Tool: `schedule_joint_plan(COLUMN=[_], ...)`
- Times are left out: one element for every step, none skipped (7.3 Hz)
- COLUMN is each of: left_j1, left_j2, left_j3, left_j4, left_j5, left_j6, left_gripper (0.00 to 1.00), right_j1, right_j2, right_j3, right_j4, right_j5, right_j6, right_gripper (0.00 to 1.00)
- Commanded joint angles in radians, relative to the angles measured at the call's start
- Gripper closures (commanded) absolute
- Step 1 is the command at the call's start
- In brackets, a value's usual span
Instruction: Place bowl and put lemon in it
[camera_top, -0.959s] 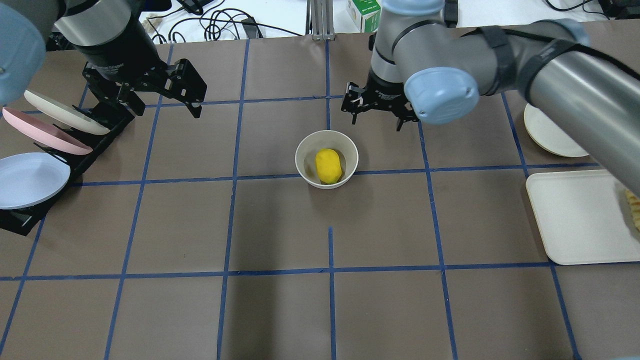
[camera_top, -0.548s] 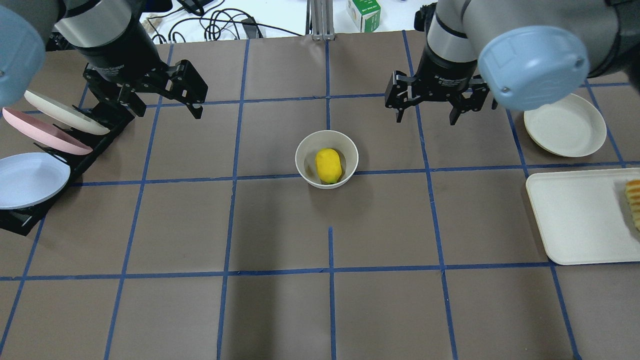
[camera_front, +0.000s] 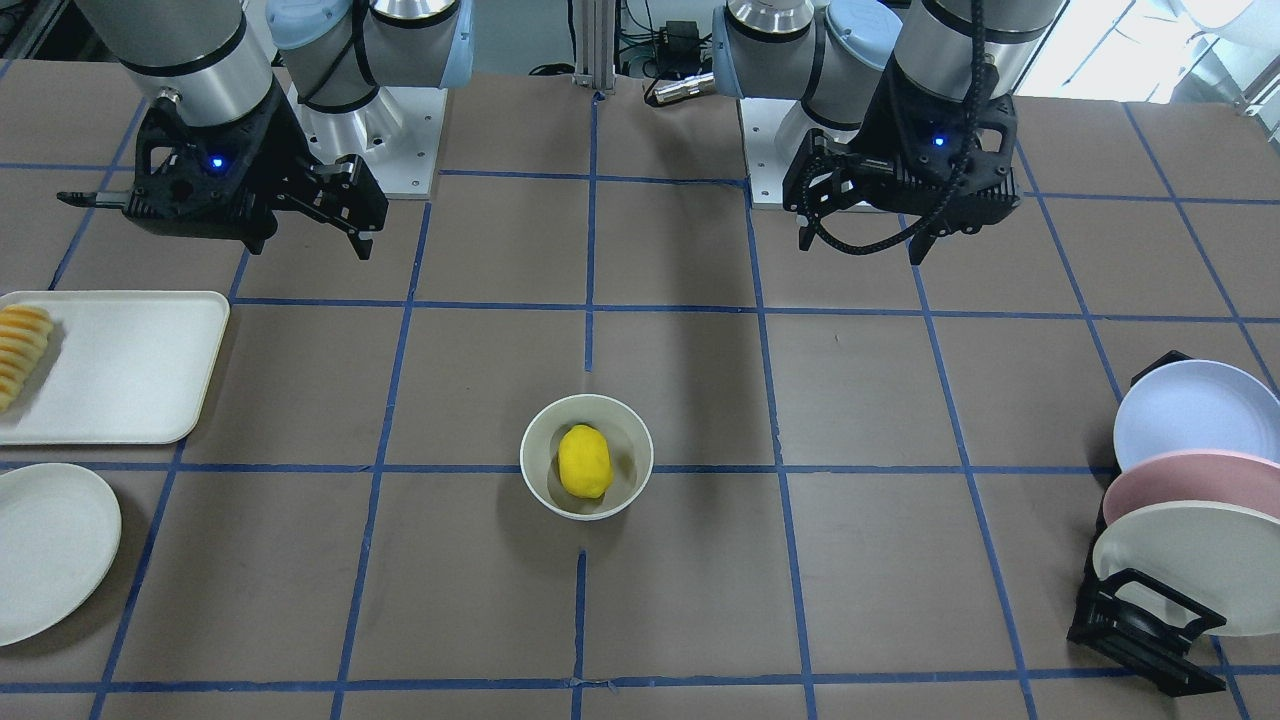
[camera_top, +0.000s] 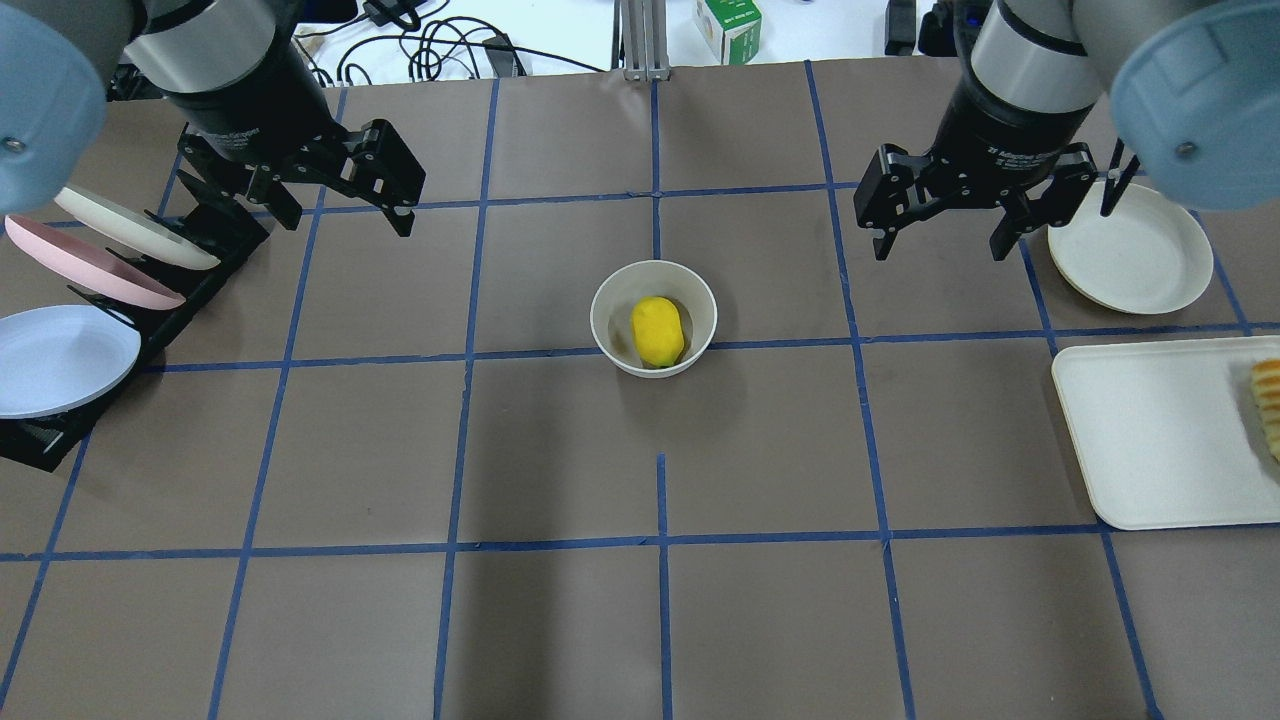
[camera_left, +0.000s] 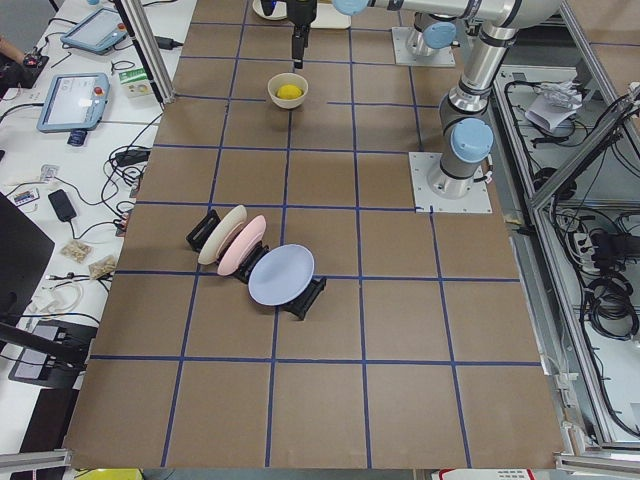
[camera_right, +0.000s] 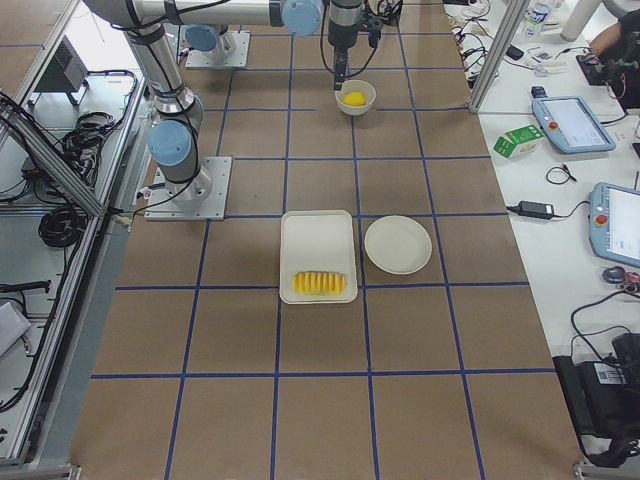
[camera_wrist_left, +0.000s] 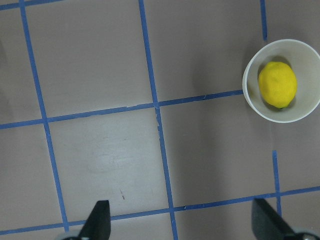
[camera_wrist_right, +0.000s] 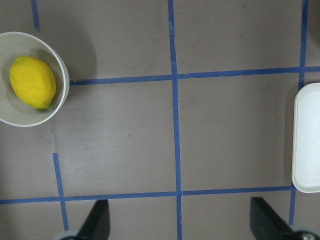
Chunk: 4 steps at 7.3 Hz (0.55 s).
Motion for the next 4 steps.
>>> schedule_joint_plan(left_j1=[0.005,0.003,0.003,0.003], left_j2=[0.003,-0.001,-0.001,0.000], left_j3=[0.008,0.005,0.005,0.008], left_j4=[-0.005,-0.005,-0.005,-0.005], left_j5=[-0.004,-0.003,-0.003,-0.004], left_j6=[0.001,0.001,0.001,0.001], left_gripper=[0.00,0.00,0.00,0.00], right_j1=[-0.039,-0.045,-0.044,-0.044], right_j2=[-0.007,-0.007,-0.008,-0.007], right_j3=[0.000,0.002,0.002,0.002], right_j4=[0.011,0.010,0.011,0.010], right_j5=[-0.004,-0.001,-0.003,-0.003], right_j6=[-0.049,-0.049,-0.049,-0.049], right_gripper=[0.00,0.00,0.00,0.00])
